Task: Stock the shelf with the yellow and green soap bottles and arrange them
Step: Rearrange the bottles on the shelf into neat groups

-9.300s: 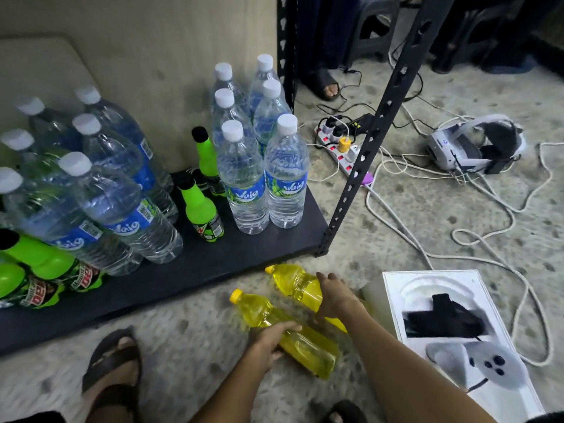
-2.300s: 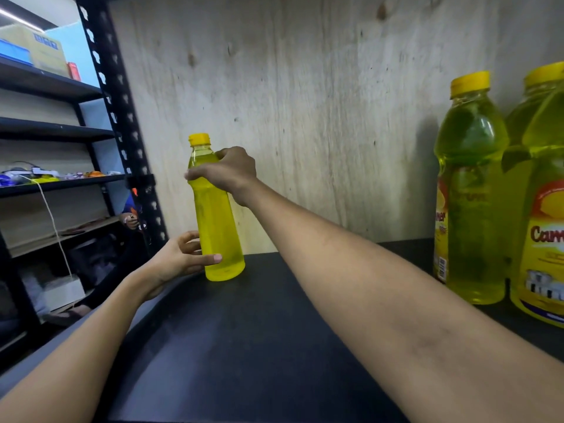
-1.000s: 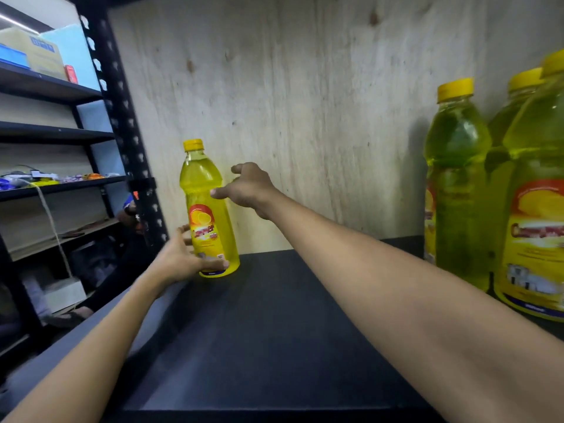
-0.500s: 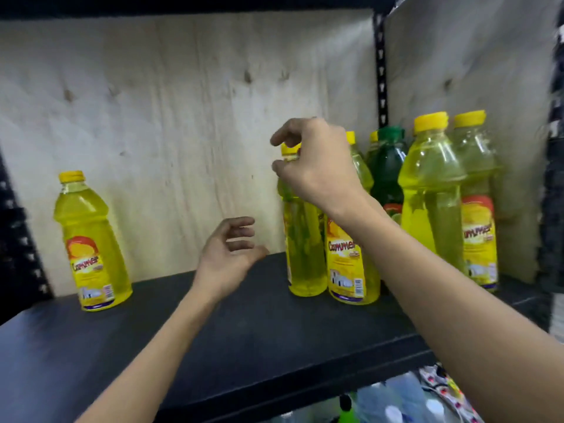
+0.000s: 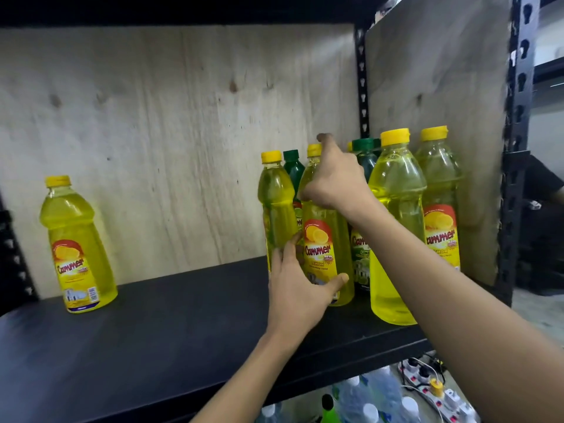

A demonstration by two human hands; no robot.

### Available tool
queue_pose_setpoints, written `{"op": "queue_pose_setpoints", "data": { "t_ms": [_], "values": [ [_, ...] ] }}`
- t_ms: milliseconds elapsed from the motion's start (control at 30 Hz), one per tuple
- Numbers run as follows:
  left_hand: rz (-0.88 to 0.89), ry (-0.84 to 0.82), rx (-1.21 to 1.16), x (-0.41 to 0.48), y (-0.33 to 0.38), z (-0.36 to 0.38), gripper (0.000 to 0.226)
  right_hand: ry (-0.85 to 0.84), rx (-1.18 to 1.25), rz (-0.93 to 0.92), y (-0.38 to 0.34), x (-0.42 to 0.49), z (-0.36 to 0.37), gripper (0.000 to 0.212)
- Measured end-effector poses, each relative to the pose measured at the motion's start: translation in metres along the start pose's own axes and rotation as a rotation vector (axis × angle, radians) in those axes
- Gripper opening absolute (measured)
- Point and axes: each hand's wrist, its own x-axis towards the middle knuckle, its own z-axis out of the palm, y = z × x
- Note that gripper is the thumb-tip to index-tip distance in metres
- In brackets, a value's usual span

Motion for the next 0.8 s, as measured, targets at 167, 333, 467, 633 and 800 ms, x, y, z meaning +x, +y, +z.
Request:
{"op": "queue_pose_setpoints", "data": {
  "t_ms": [167,333,467,633,800],
  "values": [
    [0.001,0.024,0.021,-0.009,0.005,0.003,0.101,0.017,0.042,-0.055,0.002,-0.008,-0.004,0.101],
    [0.014,0.031,-0.023,-0.018,0.006,0.003,0.105,0.044,0.126,-0.136,-0.002,-0.023,-0.012,0.097],
    [0.01,0.032,-0.07,-0.02,0.008,-0.006,0.106,0.041,0.165,-0.243,-0.018,-0.036,-0.021,0.092],
    [0.056,0.086,-0.069,-0.022,0.006,-0.04,0.103,0.015,0.238,-0.314,-0.052,-0.032,-0.029,0.095],
    [0.008,0.146,0.001,-0.022,-0.015,-0.095,0.102,-0.036,0.32,-0.352,-0.093,-0.024,-0.002,0.098]
  ]
}}
